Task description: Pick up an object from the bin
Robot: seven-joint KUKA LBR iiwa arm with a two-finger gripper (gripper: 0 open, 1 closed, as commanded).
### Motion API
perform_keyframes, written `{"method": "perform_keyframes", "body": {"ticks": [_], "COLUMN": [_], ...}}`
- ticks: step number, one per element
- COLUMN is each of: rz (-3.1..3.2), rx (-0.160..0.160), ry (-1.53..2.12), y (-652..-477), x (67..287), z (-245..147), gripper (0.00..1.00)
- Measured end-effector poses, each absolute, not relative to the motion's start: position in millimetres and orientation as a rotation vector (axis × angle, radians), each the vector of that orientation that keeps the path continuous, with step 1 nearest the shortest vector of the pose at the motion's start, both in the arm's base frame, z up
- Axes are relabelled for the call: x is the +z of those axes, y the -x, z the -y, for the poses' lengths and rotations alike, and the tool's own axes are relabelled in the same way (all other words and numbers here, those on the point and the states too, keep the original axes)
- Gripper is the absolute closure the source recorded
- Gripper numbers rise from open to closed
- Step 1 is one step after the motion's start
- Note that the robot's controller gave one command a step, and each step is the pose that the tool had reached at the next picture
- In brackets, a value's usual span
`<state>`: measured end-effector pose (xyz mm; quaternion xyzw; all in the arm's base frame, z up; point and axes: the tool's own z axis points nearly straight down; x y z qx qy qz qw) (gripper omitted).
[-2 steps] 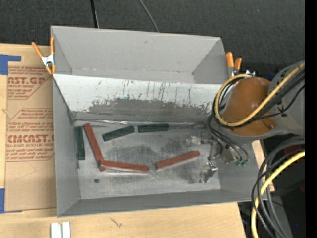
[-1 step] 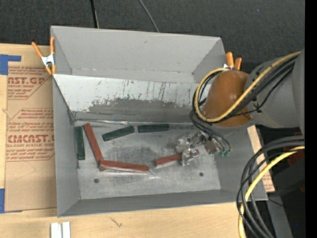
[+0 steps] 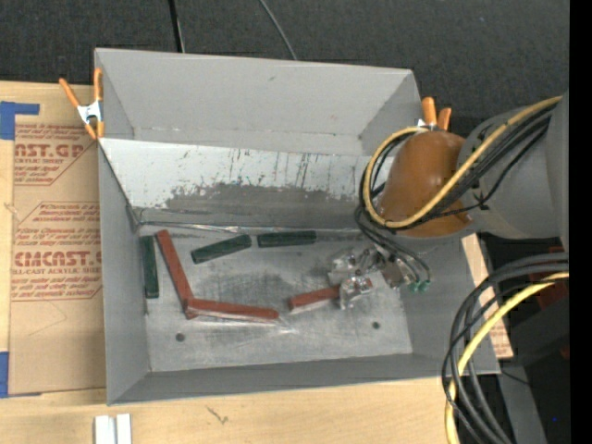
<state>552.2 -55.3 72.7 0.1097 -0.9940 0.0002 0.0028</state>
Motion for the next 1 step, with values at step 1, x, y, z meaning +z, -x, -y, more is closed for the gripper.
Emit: {"method": "perform_keyframes", "body": {"ticks": [1], "rz": [3.118], "rx": [0.003], "ry": [-0.431], "y": [-551.6], "x": [235.1], "z": [83.3], "gripper": [1.0]}}
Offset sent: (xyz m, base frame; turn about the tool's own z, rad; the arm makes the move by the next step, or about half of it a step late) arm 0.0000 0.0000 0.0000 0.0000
